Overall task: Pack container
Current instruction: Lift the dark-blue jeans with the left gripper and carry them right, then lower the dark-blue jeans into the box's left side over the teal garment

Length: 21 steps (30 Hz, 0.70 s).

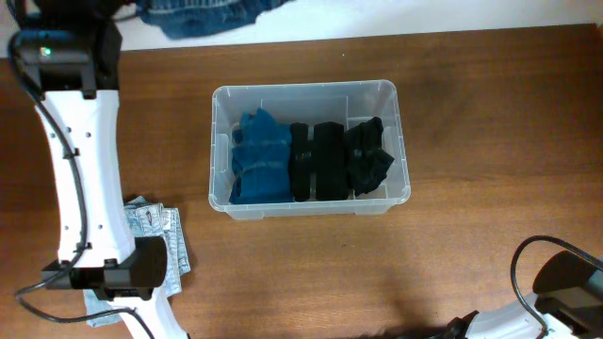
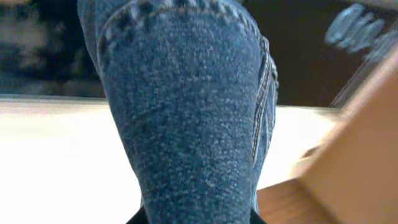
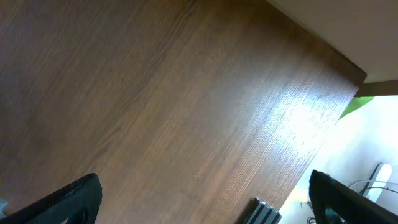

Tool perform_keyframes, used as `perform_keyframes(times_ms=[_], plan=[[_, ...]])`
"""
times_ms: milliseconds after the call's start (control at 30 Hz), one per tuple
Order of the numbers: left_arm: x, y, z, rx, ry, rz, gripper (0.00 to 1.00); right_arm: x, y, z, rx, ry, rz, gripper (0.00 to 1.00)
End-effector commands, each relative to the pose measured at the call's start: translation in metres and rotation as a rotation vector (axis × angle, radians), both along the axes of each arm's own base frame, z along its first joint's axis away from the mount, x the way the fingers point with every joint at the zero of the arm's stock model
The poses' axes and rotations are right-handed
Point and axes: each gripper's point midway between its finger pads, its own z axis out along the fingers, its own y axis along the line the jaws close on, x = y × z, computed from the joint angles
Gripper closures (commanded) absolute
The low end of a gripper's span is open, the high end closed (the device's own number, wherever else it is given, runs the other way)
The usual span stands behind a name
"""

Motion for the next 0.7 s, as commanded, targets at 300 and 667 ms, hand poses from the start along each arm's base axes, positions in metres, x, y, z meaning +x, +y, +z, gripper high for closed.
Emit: perform_keyframes(times_ms=[300, 667], plan=[[-0.040, -0.045, -0.048, 0.059, 0.259, 0.025, 0.99, -0.006, 0.001, 0.005, -0.016, 0.004, -0.007, 0.02], [-0.053, -0.036, -0.139, 0.035, 0.647, 0.115, 0.99, -0.006, 0.001, 0.005, -0.016, 0.004, -0.008, 0.02]])
